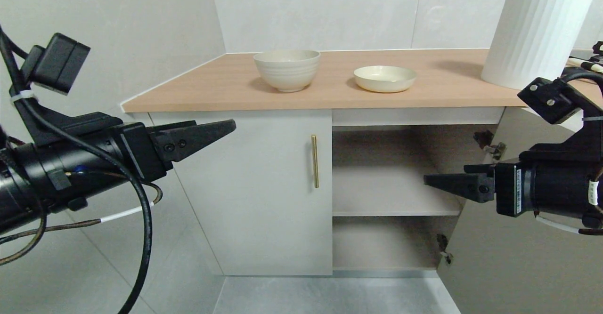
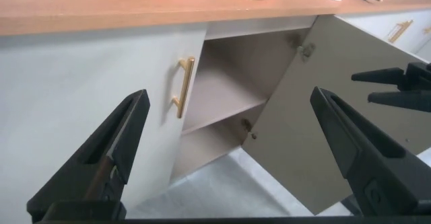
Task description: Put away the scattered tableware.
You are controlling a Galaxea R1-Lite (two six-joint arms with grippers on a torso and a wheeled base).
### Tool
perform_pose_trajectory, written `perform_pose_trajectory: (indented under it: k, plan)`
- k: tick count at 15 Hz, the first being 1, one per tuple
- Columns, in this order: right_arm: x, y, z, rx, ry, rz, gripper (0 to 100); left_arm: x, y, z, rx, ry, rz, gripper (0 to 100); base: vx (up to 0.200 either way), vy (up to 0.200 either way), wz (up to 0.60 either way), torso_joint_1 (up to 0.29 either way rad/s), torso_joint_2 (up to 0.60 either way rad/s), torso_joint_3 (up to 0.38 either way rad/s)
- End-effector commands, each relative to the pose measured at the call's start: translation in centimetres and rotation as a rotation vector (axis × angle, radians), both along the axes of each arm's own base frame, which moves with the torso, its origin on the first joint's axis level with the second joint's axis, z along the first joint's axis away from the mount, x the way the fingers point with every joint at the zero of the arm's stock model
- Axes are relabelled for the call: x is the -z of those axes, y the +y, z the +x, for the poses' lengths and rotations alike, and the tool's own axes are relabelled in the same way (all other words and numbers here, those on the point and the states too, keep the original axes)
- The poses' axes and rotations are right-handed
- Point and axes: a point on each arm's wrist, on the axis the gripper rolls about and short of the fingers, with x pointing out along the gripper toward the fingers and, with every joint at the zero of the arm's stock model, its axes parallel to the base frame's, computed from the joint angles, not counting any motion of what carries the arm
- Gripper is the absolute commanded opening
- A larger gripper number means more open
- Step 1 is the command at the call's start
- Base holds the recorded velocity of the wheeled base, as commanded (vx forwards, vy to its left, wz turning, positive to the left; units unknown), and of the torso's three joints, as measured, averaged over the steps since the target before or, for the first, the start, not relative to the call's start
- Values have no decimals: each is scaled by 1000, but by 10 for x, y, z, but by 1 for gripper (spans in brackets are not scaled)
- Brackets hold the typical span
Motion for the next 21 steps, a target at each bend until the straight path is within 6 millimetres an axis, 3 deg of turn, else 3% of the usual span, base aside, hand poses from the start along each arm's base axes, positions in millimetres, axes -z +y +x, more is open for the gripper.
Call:
perform_pose_trajectory:
  k: [1,8,16,21]
  plan:
    - [0,0,0,0,1,-1,100,1,0,1,0,3,0,100,200,0,0,-7,2,2]
    - [2,-1,-2,1,5,0,100,0,0,0,0,2,0,100,200,0,0,2,1,2]
    - [5,-1,0,2,-40,24,100,-3,1,-3,0,-12,-7,100,0,0,0,0,0,0]
    - [2,-3,-4,1,-55,32,100,-2,1,-2,-2,-8,-5,100,0,0,0,28,-227,-271]
